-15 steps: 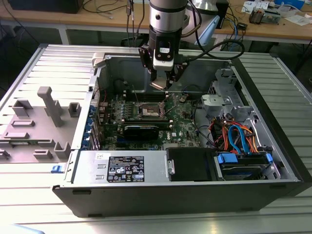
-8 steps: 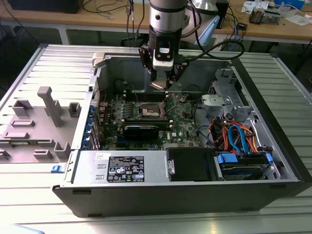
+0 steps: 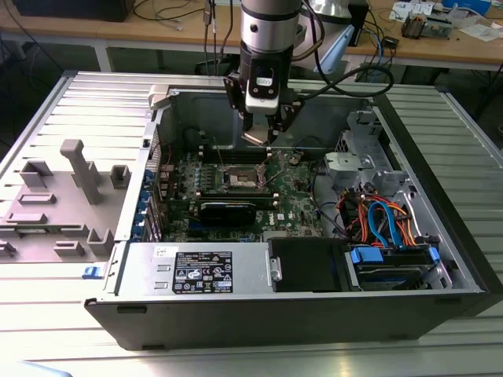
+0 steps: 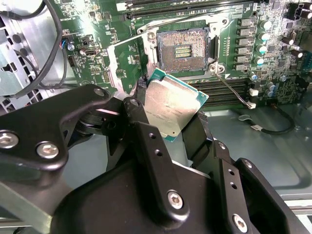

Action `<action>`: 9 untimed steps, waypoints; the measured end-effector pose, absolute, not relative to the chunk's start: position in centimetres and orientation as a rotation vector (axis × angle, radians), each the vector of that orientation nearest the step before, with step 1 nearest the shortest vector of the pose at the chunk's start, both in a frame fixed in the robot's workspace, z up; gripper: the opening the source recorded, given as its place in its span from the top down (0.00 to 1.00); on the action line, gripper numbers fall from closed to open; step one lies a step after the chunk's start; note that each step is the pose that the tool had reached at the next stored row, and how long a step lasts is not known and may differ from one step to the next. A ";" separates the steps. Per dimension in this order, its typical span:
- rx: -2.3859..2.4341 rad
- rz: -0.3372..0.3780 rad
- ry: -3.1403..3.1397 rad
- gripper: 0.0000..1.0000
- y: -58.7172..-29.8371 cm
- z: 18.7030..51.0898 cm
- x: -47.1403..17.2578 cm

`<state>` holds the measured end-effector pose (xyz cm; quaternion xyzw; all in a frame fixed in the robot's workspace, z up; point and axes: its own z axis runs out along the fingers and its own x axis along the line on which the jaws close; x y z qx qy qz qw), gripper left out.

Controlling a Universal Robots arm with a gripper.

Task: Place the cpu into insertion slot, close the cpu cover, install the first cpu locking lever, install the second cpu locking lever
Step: 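Place the cpu into insertion slot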

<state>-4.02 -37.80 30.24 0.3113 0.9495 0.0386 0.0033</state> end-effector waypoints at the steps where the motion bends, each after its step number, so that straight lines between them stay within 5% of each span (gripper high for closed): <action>1: 0.979 0.121 2.976 0.45 -37.8 30.2 -4.0; 9: 0.986 0.121 2.973 0.45 -37.8 30.2 -4.0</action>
